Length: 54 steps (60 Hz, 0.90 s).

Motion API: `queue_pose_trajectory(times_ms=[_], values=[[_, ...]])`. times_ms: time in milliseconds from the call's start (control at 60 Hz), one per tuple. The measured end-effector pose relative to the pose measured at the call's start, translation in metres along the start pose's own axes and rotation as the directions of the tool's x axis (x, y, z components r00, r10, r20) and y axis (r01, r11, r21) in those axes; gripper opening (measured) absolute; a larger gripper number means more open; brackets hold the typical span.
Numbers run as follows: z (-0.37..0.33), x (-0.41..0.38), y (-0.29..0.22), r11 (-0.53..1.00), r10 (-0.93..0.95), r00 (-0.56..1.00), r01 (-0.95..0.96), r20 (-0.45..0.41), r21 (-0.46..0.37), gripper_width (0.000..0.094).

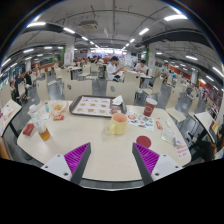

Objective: Pour water

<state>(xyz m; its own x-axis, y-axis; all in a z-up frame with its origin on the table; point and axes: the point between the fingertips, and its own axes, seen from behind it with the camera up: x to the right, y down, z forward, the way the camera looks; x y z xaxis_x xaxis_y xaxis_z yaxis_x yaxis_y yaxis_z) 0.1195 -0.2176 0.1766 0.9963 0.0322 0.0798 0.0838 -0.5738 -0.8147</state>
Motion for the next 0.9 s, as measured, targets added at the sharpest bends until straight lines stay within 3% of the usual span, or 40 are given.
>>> queue_pose_trajectory(times_ms=[433, 633, 783, 900], values=[[-0.004, -0.075, 0.041, 0.997, -0.013, 0.999, 0.009, -0.042, -0.075, 0.0848], [0.002, -0.188, 0.069, 0.992, 0.036, 0.999, -0.031, 0.036, -0.118, 0.085], [0.02, -0.289, 0.059, 0.994, 0.072, 0.987, -0.06, 0.142, -0.088, 0.0849], [0.051, -0.343, 0.034, 0.998, 0.06, 0.984, -0.056, 0.166, -0.025, 0.085]])
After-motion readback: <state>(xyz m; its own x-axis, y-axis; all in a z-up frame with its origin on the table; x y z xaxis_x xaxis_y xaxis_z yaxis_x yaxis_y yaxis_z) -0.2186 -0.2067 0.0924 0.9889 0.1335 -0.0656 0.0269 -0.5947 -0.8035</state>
